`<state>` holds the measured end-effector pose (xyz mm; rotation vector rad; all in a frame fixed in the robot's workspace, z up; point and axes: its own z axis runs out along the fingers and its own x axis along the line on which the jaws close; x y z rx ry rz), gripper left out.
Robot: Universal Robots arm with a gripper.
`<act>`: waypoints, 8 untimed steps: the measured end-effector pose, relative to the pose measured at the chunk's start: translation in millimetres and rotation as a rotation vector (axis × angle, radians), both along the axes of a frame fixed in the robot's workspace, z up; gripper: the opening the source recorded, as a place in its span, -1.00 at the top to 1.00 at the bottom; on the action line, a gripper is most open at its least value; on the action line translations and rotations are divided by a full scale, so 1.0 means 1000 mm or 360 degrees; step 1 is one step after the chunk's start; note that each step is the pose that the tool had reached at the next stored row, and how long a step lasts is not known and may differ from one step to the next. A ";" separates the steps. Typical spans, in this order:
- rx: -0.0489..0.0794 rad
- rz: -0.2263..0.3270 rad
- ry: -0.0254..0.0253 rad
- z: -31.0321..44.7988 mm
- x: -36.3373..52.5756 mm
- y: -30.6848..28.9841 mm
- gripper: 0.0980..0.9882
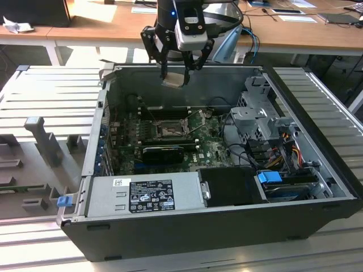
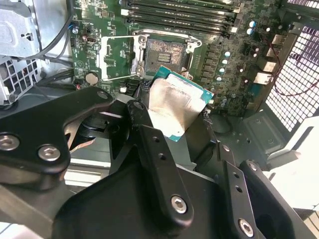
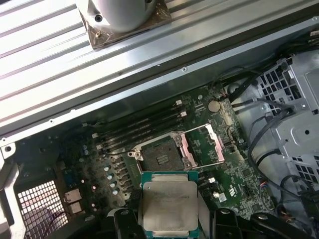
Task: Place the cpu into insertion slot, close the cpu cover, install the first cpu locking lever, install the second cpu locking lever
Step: 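Place the cpu into insertion slot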
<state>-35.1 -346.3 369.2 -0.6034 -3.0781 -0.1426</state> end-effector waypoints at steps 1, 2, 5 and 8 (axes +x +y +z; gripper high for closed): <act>0.0000 -0.0008 -0.00001 0.0000 0.0000 0.0000 0.02; 0.0000 -0.0014 -0.00001 0.0000 0.0000 0.0000 0.02; 0.0000 -0.0055 -0.00001 -0.0001 0.0000 0.0000 0.02; 0.0000 -0.0067 0.00000 -0.0024 0.0000 0.0000 0.02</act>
